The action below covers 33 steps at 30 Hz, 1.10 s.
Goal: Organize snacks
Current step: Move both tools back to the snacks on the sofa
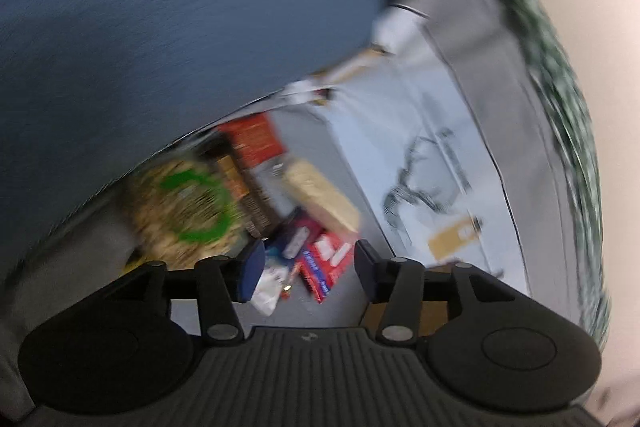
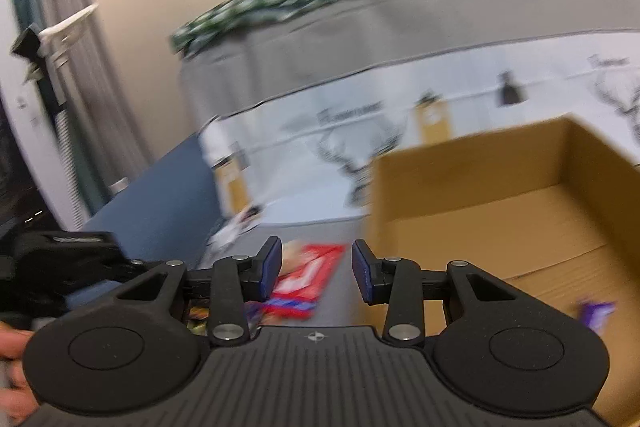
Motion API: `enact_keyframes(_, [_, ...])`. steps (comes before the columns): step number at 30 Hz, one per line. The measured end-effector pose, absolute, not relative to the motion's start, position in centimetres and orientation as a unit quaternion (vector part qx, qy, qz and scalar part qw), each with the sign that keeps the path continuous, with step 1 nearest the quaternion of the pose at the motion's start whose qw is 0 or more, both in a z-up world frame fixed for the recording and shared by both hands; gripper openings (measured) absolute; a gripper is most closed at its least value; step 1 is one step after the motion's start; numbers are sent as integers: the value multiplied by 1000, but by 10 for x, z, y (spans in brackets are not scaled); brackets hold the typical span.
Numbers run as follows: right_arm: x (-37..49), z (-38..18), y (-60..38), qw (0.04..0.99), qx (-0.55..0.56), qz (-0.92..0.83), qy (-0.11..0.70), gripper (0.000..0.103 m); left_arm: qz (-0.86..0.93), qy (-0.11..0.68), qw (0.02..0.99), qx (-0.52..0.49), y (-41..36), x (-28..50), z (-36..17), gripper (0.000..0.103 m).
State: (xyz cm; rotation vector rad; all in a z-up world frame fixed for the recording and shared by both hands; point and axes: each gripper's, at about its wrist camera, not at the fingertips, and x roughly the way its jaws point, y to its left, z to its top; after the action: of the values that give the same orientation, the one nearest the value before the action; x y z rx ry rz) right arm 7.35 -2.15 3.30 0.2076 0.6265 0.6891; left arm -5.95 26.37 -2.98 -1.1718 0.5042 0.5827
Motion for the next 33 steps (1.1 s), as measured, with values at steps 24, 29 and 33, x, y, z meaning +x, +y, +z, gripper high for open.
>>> enact_keyframes(24, [109, -76, 120, 757, 59, 390, 521, 16, 389, 313, 705, -503, 283, -37, -72, 84])
enact_keyframes(29, [98, -66, 113, 769, 37, 400, 498, 2, 379, 331, 718, -481, 283, -33, -73, 57])
enact_keyframes(33, [83, -48, 94, 771, 14, 406, 490, 1, 363, 345, 741, -448, 280, -30, -69, 40])
